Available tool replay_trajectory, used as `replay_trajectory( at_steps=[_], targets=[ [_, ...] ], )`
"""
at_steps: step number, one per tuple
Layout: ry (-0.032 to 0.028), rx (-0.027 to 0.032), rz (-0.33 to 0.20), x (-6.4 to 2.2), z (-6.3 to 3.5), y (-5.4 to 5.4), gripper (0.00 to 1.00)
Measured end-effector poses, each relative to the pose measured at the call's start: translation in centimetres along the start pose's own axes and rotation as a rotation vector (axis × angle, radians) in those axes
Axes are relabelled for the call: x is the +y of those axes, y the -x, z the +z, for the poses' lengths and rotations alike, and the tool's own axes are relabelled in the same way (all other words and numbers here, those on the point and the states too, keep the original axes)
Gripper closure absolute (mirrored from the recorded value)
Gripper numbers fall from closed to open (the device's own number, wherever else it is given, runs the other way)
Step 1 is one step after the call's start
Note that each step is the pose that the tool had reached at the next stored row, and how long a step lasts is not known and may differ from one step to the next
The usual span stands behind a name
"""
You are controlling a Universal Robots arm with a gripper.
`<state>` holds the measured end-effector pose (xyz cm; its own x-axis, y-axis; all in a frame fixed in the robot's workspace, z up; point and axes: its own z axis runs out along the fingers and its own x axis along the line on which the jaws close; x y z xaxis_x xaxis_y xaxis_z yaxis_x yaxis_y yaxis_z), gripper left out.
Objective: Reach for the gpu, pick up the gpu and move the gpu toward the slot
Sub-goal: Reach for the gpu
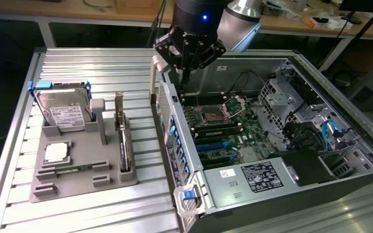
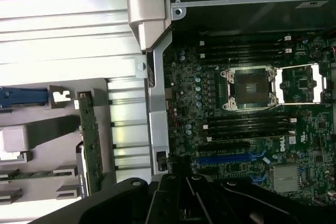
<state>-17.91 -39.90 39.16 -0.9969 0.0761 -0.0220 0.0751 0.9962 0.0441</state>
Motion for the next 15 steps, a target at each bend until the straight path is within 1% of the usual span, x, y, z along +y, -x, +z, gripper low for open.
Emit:
replay_trajectory(
  at_steps=[3, 5, 6, 9, 13, 15],
  targets=[
    [0.0001, 0.0000, 0.000, -0.07, 0.00, -0.9, 0.89],
    [0.0001, -0.0001, 0.000, -0.15, -0.01, -1.7, 0.89],
    [-0.0001, 0.0001, 0.000, -0.26, -0.04, -2.9, 0.89],
    [0.0001, -0.0001, 0.000, -0.37, -0.05, -4.1, 0.89],
    [0.0001, 0.0000, 0.000, -0.53, -0.09, -6.1, 0.89],
    [0.0001, 0.0000, 0.000, -0.59, -0.09, -6.7, 0.89]
  ],
)
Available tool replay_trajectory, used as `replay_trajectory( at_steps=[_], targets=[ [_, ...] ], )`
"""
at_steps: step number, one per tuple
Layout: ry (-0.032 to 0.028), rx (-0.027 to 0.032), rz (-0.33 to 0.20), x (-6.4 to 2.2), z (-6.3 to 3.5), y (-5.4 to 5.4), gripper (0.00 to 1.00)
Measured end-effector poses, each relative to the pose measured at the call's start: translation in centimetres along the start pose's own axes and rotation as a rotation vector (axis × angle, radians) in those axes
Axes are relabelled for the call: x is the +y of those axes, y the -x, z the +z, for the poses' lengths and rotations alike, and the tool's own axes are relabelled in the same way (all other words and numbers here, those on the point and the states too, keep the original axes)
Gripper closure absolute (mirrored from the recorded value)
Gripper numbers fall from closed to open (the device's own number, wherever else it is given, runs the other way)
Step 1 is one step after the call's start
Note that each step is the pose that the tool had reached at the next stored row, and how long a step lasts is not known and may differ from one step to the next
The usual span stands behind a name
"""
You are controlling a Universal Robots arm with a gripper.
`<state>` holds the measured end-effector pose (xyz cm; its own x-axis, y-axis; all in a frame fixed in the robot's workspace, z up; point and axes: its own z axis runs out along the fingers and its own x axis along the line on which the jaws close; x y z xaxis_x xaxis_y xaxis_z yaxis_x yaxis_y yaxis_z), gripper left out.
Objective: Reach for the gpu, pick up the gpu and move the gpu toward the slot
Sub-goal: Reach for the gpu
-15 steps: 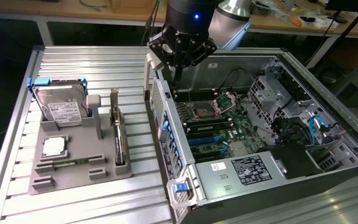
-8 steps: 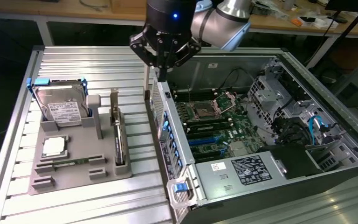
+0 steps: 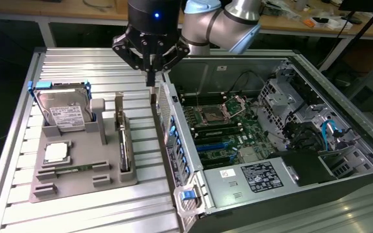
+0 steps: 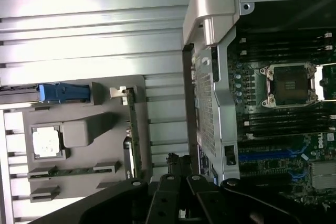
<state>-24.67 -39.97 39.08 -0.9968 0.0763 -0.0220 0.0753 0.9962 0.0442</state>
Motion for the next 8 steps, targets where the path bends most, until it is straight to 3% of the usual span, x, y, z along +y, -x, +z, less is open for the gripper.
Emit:
replay_trajectory(
  at_steps=[8],
  targets=[
    [0.0000, 0.0007, 0.000, -0.21, 0.03, -2.6, 0.89]
  ],
)
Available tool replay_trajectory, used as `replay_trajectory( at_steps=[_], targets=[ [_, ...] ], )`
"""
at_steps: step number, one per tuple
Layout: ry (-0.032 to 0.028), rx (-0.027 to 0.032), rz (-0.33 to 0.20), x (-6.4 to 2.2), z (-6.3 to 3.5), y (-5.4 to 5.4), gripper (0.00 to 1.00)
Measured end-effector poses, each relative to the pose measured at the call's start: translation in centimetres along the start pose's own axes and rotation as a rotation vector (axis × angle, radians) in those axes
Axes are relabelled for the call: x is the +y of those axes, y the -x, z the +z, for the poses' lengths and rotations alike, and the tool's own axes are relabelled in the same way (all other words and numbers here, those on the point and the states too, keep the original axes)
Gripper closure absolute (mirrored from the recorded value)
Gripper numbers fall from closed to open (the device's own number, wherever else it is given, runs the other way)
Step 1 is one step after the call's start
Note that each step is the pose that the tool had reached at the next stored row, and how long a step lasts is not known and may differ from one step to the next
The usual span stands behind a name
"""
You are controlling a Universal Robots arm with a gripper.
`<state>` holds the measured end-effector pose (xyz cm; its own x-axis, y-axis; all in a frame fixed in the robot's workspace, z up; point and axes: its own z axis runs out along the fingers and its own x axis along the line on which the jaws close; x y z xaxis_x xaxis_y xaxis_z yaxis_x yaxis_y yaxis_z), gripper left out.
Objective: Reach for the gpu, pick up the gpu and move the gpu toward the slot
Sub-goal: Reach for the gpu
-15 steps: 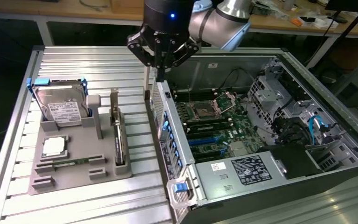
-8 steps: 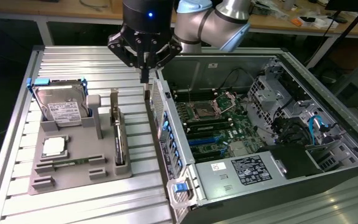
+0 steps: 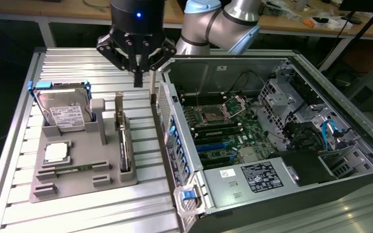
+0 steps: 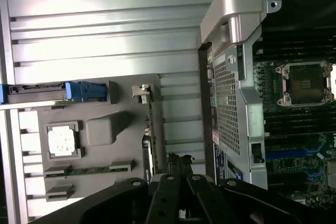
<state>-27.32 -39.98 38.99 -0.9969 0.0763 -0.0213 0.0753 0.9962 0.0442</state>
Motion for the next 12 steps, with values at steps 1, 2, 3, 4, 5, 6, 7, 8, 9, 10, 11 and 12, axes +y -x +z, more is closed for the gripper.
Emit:
replay_trajectory(
  at_steps=[1, 2, 3, 4, 5, 6, 7, 8, 9, 10, 11, 12],
  targets=[
    [-0.0001, 0.0005, 0.000, -0.02, 0.00, -0.2, 0.89],
    [-0.0001, 0.0010, 0.000, -0.03, 0.00, -0.5, 0.89],
    [-0.0002, 0.0014, 0.000, -0.05, 0.01, -0.7, 0.89],
    [-0.0001, 0.0018, 0.000, -0.07, 0.02, -0.9, 0.89],
    [-0.0002, 0.0023, 0.000, -0.09, 0.02, -1.1, 0.89],
    [-0.0002, 0.0026, 0.000, -0.10, 0.02, -1.3, 0.89],
    [-0.0003, 0.0030, 0.000, -0.12, 0.02, -1.5, 0.89],
    [-0.0002, 0.0031, 0.000, -0.14, 0.02, -1.8, 0.89],
    [-0.0002, 0.0033, 0.000, -0.15, 0.02, -2.0, 0.89],
    [-0.0002, 0.0033, 0.000, -0.17, 0.01, -2.3, 0.89],
    [-0.0003, 0.0035, 0.000, -0.19, 0.01, -2.5, 0.89],
    [-0.0003, 0.0034, 0.000, -0.21, 0.01, -2.8, 0.89]
  ],
)
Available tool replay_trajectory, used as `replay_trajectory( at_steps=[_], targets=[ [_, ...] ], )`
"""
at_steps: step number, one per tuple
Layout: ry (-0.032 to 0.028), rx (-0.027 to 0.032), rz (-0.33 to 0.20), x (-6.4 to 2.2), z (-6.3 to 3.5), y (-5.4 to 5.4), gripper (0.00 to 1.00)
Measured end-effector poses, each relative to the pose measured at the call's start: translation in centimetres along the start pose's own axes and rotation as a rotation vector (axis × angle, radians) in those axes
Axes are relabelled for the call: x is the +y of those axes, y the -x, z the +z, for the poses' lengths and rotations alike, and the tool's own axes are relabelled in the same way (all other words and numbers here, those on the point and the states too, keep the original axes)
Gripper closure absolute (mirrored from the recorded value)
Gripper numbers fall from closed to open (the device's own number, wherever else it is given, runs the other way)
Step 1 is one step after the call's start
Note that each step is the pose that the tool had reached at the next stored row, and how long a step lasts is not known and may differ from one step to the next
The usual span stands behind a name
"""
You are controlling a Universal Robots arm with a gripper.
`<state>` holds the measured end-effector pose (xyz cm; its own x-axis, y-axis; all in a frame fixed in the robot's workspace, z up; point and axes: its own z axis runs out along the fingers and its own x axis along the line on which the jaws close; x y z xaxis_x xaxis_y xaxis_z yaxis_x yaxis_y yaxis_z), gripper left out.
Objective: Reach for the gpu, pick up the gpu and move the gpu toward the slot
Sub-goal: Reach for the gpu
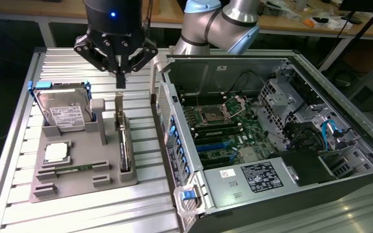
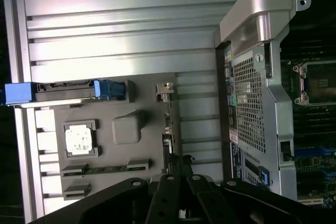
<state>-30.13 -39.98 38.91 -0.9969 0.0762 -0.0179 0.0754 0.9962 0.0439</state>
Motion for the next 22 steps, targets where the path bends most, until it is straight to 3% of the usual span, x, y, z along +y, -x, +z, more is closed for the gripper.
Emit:
replay_trajectory(
  at_steps=[7, 12, 17, 18, 21, 22],
  targets=[
    [0.0000, 0.0003, 0.000, -0.15, -0.02, -1.9, 0.89],
    [-0.0001, 0.0003, 0.000, -0.16, -0.02, -1.9, 0.89],
    [0.0000, 0.0003, 0.000, -0.16, -0.02, -1.9, 0.64],
    [0.0000, 0.0003, 0.000, -0.16, -0.02, -1.9, 0.64],
    [0.0000, 0.0002, 0.000, -0.16, -0.02, -1.9, 0.46],
    [0.0000, 0.0003, 0.000, -0.16, 0.00, -1.9, 0.35]
  ],
)
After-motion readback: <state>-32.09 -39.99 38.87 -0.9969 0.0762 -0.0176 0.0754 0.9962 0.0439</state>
